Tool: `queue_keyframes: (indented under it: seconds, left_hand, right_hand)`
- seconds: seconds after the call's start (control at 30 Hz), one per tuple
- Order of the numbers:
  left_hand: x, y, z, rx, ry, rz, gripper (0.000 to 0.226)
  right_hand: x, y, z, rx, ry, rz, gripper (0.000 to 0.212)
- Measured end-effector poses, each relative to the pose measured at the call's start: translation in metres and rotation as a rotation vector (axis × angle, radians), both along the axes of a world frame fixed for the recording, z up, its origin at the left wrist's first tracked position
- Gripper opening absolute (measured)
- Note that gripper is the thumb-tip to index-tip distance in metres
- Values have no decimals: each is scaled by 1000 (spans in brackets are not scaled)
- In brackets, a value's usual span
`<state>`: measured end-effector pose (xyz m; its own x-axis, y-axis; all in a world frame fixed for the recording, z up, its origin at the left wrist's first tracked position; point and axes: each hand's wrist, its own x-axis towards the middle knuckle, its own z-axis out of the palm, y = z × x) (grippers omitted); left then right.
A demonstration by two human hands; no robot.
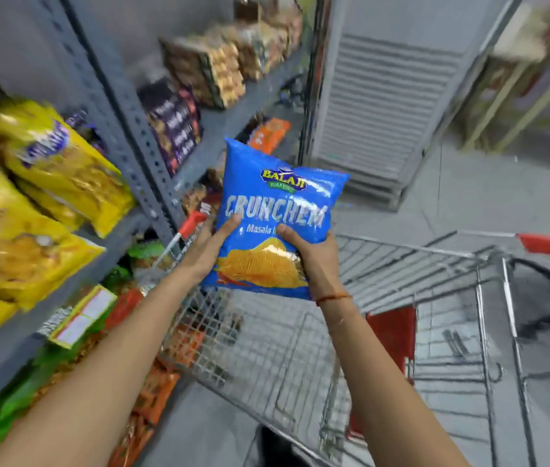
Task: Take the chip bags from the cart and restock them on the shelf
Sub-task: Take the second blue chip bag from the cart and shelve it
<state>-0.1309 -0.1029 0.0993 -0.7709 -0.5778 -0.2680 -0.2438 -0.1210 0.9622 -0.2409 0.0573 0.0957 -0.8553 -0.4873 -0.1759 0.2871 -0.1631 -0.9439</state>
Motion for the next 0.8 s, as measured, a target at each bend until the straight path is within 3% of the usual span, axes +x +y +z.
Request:
queue_keyframes:
  seconds: [0.23, 0.4, 0.67, 0.8]
  left_hand:
    - [61, -16, 159, -311, 335, 193, 62]
    - [146, -21, 249, -582, 405, 441, 67]
    - [298, -29, 329, -824, 539, 716, 40]
    - [371, -30, 344, -894, 515, 851, 58]
  right_hand:
    - [40, -44, 160, -228, 296, 113, 45]
    - [101, -79, 250, -398, 428, 242, 36]
    - [227, -147, 338, -612, 491, 549, 34]
    - [293, -182, 359, -640, 500, 714, 44]
